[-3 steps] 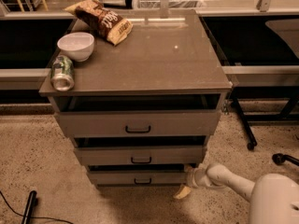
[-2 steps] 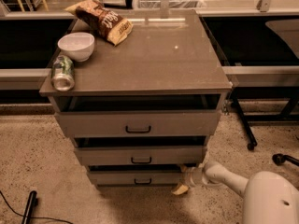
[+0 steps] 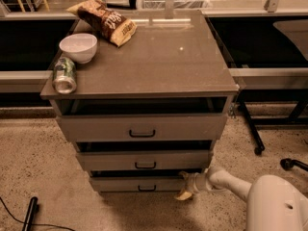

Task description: Open bottom drawer

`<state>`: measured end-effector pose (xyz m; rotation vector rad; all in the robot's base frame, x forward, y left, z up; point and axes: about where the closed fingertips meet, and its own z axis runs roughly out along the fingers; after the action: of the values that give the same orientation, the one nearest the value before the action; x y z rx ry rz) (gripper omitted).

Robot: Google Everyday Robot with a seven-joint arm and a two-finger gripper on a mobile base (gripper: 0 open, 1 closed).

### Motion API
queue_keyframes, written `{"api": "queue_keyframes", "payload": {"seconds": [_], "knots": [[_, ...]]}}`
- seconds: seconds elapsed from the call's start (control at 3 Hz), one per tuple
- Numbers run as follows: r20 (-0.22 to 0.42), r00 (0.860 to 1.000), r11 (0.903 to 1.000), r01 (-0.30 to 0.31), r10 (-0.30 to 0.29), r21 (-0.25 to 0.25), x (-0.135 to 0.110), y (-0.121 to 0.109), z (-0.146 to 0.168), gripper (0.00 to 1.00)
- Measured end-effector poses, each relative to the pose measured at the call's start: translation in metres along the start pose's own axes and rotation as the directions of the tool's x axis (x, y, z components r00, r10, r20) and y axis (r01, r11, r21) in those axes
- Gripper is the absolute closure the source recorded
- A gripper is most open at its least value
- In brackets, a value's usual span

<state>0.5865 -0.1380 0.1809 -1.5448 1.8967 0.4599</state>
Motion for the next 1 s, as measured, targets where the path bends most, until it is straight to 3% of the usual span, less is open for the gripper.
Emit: {"api": "queue_keyframes", "payload": {"seconds": [0.33, 0.67, 1.0], "knots": [[0.0, 1.0, 1.0, 0.0, 0.0, 0.0, 0.0, 0.0, 0.0, 0.0], [-0.018, 1.0, 0.9996, 0.009, -0.009, -0.028, 0.003, 0.0, -0.005, 0.02], [-0.064, 0.997, 0.9924, 0.042, -0.05, -0.116, 0.006, 0.027, -0.003, 0.25]]}}
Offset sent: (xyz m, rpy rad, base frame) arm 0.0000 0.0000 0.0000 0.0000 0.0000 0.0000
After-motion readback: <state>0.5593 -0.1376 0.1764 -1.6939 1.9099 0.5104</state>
